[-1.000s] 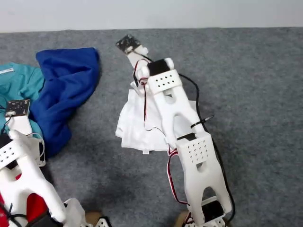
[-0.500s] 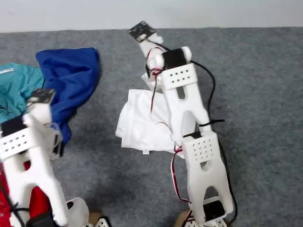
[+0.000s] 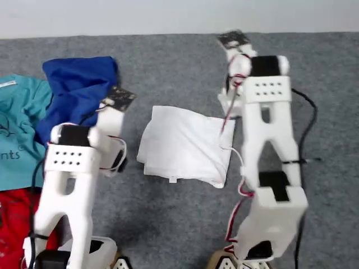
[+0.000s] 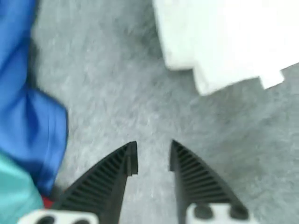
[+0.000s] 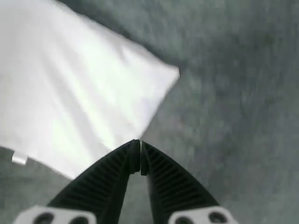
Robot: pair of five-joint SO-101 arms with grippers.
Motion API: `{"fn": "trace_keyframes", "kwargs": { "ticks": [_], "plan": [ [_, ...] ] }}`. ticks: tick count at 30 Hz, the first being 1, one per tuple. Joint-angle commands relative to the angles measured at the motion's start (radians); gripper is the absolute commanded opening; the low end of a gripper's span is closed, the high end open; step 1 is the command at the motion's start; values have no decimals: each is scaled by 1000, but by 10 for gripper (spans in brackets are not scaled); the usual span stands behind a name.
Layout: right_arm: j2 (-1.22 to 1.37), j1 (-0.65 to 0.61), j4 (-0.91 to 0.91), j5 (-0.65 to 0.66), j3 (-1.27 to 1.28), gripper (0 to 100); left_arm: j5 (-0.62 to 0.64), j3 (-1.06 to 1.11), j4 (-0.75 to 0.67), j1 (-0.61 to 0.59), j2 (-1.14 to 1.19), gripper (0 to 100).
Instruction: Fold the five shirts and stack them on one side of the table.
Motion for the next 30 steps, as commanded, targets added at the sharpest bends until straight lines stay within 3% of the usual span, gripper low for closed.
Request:
{"fn": "trace_keyframes", "kwargs": {
  "ticks": [1, 5, 16, 24, 30],
  "plan": [
    [-157, 71, 38, -81, 130, 19, 11, -13, -94, 29, -25, 167],
    [-275, 124, 38, -121, 284, 19, 11, 50, -175, 41, -25, 167],
    [-456, 315, -47, -81, 640, 19, 11, 214, -362, 84, -25, 171],
    [-518, 329, -174, -80, 859, 19, 61, 225, -394, 157, -15, 215],
    [-545, 329, -213, -80, 933, 19, 61, 117, -350, 152, 199, 214]
  ]
}}
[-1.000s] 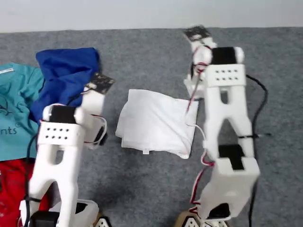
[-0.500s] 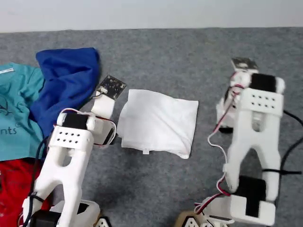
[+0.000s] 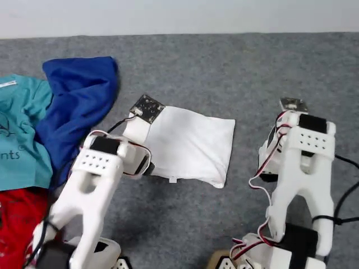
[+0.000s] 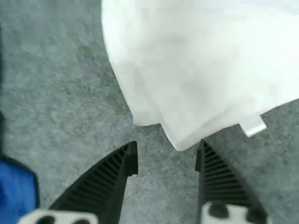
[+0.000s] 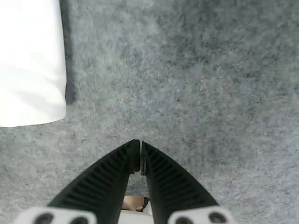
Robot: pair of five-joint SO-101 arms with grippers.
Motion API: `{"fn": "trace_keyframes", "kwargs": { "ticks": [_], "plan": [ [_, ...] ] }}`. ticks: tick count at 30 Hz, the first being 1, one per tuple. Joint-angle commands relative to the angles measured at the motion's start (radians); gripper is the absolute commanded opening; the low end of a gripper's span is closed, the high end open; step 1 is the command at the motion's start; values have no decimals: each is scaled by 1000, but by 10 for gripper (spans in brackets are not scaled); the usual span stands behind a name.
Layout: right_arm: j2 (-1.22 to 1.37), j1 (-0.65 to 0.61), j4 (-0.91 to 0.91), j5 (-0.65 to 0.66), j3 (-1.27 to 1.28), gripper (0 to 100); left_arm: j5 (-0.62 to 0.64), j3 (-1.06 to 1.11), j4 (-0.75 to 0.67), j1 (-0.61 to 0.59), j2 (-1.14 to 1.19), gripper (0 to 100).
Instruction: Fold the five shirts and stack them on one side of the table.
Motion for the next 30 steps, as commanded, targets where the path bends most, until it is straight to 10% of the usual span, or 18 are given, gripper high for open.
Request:
{"fn": "trace_keyframes", "kwargs": {
  "ticks": [1, 30],
  "plan": [
    [-47, 10, -15, 9, 2, 19, 12, -125, 52, 2, 124, 213],
    [-47, 10, -19, 8, -2, 17, 46, -361, 236, 29, 407, 176]
  ]
}}
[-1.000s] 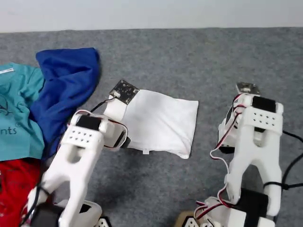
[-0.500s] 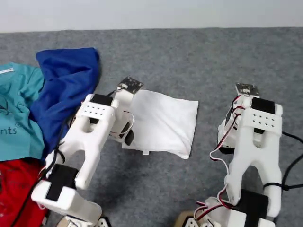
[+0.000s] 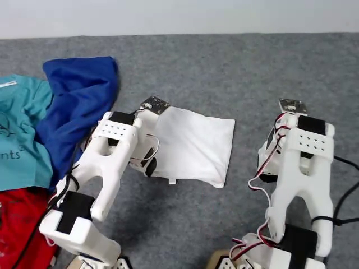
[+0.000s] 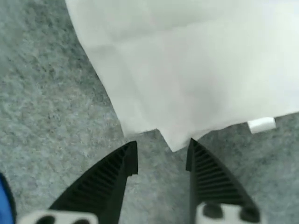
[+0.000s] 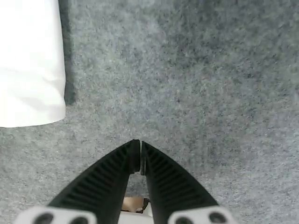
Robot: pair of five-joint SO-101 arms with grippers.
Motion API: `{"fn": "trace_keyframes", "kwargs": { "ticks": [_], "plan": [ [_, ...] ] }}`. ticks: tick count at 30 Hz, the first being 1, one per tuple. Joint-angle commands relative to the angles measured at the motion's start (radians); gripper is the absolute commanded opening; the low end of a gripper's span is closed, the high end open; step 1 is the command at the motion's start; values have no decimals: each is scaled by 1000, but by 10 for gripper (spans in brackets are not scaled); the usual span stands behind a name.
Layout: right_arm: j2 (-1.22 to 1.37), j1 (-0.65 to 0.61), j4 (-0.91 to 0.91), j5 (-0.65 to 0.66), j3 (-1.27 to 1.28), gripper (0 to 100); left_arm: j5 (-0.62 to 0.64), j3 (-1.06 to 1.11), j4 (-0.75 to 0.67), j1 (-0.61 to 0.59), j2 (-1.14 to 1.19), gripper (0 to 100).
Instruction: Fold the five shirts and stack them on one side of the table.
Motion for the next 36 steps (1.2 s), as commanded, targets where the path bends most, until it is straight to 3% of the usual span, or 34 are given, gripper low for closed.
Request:
{"fn": "trace_keyframes", "kwargs": {
  "ticks": [1, 15, 18, 22, 29, 36],
  "plan": [
    [-41, 10, -10, 6, -9, 17, 6, -31, 25, 37, -9, 177],
    [-41, 8, -10, 6, -9, 17, 6, -38, -77, 78, 112, 173],
    [-41, 8, -10, 6, -9, 17, 6, -53, -78, 78, 135, 124],
    [-41, 8, -12, 6, -11, 17, 6, -140, -20, 80, 127, 2],
    [-41, 5, -24, 8, -11, 16, -26, -326, 127, 80, 64, 3],
    [-41, 5, -22, 8, -11, 15, -98, -361, 149, 55, 41, 3]
  ]
}}
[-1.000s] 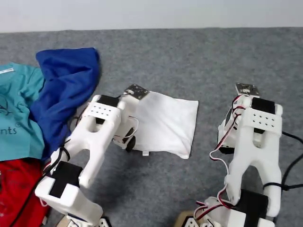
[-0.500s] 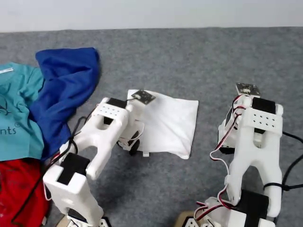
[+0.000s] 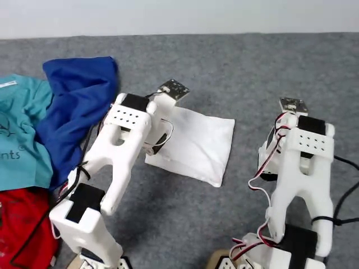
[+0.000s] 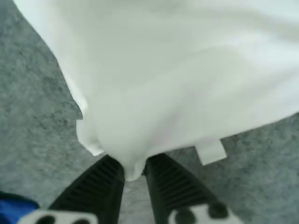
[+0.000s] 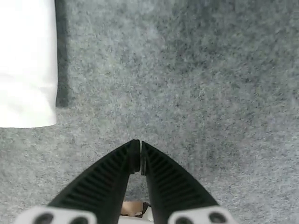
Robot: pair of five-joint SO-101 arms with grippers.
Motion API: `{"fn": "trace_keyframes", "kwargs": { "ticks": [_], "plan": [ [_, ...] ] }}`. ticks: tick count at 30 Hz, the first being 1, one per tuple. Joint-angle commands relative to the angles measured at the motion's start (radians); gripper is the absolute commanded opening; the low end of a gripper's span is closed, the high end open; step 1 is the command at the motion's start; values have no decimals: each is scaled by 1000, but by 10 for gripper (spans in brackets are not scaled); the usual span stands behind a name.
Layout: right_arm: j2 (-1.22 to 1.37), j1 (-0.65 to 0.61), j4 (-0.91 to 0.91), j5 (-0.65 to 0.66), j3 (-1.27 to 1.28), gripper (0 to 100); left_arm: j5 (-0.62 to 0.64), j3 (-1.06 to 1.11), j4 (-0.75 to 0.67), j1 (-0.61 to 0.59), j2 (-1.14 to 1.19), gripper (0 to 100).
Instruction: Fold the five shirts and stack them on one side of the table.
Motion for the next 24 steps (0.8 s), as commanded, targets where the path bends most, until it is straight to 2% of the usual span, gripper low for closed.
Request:
{"fn": "trace_keyframes", "kwargs": {
  "ticks": [1, 7, 24],
  "plan": [
    [-41, 5, -2, 8, -12, 15, -32, -35, 3, -38, -60, 3],
    [-41, 5, 4, 8, -12, 15, -89, -36, -34, -123, -60, 3],
    [-42, 4, 4, 9, -12, 17, -143, -31, -5, -112, -57, 14]
  ]
}}
